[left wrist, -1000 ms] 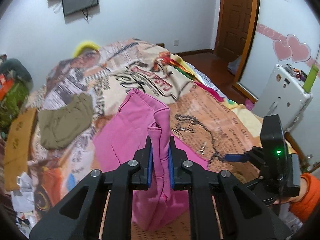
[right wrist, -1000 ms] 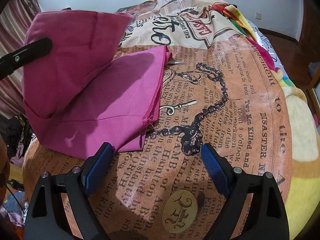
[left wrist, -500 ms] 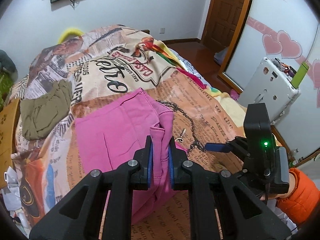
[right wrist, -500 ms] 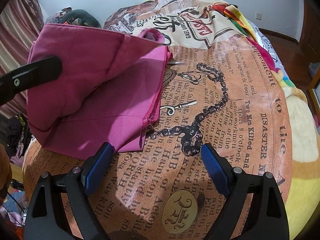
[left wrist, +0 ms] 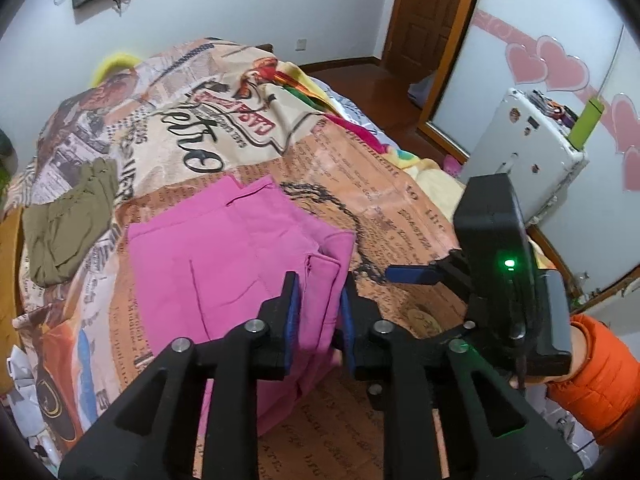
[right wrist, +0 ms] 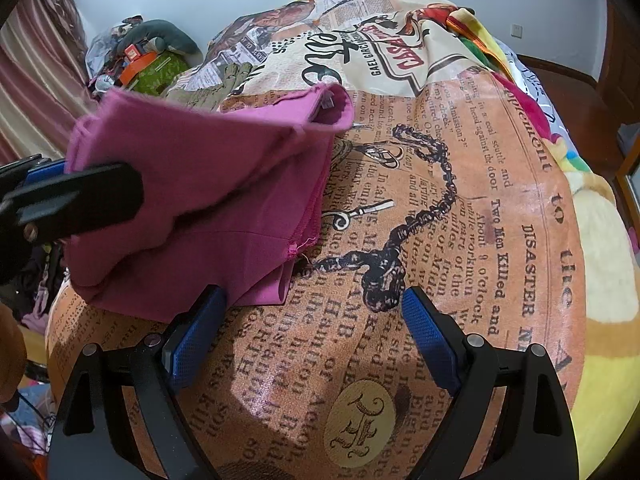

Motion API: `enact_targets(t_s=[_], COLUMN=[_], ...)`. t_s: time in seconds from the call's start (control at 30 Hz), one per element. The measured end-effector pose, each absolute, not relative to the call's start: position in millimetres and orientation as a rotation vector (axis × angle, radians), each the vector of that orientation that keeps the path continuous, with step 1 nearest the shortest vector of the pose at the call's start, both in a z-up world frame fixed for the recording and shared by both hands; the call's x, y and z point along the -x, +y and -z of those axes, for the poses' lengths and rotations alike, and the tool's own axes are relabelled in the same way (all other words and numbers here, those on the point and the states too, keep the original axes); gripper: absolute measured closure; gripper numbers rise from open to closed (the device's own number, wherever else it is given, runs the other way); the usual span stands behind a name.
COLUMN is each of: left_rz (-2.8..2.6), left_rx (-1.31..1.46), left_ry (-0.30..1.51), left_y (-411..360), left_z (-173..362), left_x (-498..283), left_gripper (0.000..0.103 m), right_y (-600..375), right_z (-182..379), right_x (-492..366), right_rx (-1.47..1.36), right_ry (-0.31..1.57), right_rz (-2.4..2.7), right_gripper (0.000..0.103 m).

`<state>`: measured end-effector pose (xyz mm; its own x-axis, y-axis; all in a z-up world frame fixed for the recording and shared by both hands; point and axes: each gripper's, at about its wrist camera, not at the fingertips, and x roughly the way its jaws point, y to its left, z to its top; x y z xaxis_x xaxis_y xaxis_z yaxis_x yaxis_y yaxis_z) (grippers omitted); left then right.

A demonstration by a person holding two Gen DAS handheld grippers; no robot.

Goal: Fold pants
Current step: 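Lay the folded part down and open the left tool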

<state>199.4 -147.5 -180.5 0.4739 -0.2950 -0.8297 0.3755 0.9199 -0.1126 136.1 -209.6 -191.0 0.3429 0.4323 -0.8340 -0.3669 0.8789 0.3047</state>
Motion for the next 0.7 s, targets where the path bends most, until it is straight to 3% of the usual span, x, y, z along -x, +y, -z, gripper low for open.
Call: enact_targets(t_s=[0.13, 0.2, 0.27, 0.7], left_rz=[0.445, 0.427, 0.41, 0.119], left_rx=[-0.063, -0.084, -0.09, -0.115], left_ry=[0.985, 0.951, 0.929, 0.983], left_y=[-147, -146, -142, -69], left_z=[173, 166, 161, 187], left_x=[-196, -191, -191, -248], left_gripper=[0.062, 0.049, 0.043, 0.03], right_y=[-210, -210, -211, -217], right_z=[192, 192, 192, 180], right_x=[-136, -136, -136, -129], right_rx=[-0.067, -0.069, -0.069, -0.046], right_ry=[1.106, 1.106, 1.106, 1.063], right_rz=[-0.519, -0.518, -0.518, -0.46], right_gripper=[0.015, 0.015, 0.015, 0.015])
